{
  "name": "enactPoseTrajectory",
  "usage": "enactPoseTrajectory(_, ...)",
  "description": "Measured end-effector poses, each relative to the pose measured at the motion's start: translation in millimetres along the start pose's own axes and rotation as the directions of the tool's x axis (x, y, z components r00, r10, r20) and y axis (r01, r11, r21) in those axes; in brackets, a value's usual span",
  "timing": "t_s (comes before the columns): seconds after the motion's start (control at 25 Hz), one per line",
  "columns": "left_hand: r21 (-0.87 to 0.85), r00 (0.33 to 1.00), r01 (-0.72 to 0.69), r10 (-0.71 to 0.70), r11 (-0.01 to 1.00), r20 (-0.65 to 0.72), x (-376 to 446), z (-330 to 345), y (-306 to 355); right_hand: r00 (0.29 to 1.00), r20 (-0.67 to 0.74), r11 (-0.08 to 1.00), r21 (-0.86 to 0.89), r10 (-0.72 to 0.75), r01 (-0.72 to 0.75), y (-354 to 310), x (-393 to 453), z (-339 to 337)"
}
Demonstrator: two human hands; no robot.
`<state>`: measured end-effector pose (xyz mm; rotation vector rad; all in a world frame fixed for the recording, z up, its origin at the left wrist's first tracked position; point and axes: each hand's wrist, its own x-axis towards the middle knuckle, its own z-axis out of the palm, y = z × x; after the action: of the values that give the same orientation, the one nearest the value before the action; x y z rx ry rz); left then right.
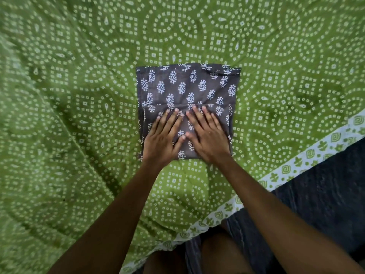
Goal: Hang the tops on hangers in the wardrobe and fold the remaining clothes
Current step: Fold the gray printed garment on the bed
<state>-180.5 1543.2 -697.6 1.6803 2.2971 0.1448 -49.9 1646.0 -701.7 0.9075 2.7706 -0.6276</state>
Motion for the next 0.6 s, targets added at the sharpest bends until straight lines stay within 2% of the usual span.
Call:
enactPoseTrajectory(0.08, 0.019, 1.0, 0.024, -0.023, 1.0, -0.01, 2.7, -0.2, -2.1, 1.0, -0.006, 0.999, -0.051, -0.021, 0.021, 23.0, 27.8, -8.7)
enactPoseTrajectory(0.24, 0.037, 1.0, 0.006, -0.005, 0.999, -0.028, 3.5, -3.1, 2.3, 0.973, 0.106, 0.962, -0.164, -0.203, 0.218, 95.0, 89.4, -51.7)
enactPoseTrajectory(0.28, 0.043, 1.0, 0.005, -0.004, 0.999, -0.028, 3.2, -3.2, 1.5, 0.973, 0.104, 0.955, -0.198, -0.205, 0.223, 111.4, 102.1, -62.6)
enactPoseTrajectory(0.36, 0.061, 0.999, 0.011, -0.008, 0.998, -0.041, 2.6, -3.9, -0.3, 0.996, 0.04, 0.977, -0.191, -0.085, 0.091, 127.2, 122.7, -79.6)
enactPoseTrajectory(0.44, 0.076, 0.999, 0.016, -0.013, 0.997, -0.048, 2.0, -4.4, 1.6, 0.983, -0.134, 0.99, 0.077, 0.129, -0.12, 124.5, 129.3, -89.0)
enactPoseTrajectory(0.48, 0.073, 0.999, 0.021, -0.018, 0.997, -0.048, 1.5, -3.6, 2.9, 0.944, -0.23, 0.952, 0.248, 0.237, -0.178, 122.4, 126.0, -92.4)
enactPoseTrajectory(0.52, 0.069, 0.999, 0.024, -0.021, 0.997, -0.05, 1.2, -2.9, 3.1, 0.902, -0.305, 0.901, 0.399, 0.304, -0.169, 122.2, 119.2, -94.9)
enactPoseTrajectory(0.6, 0.075, 0.998, 0.026, -0.022, 0.997, -0.057, 1.7, -1.9, 1.8, 0.878, -0.3, 0.814, 0.56, 0.374, -0.155, 125.6, 96.5, -90.1)
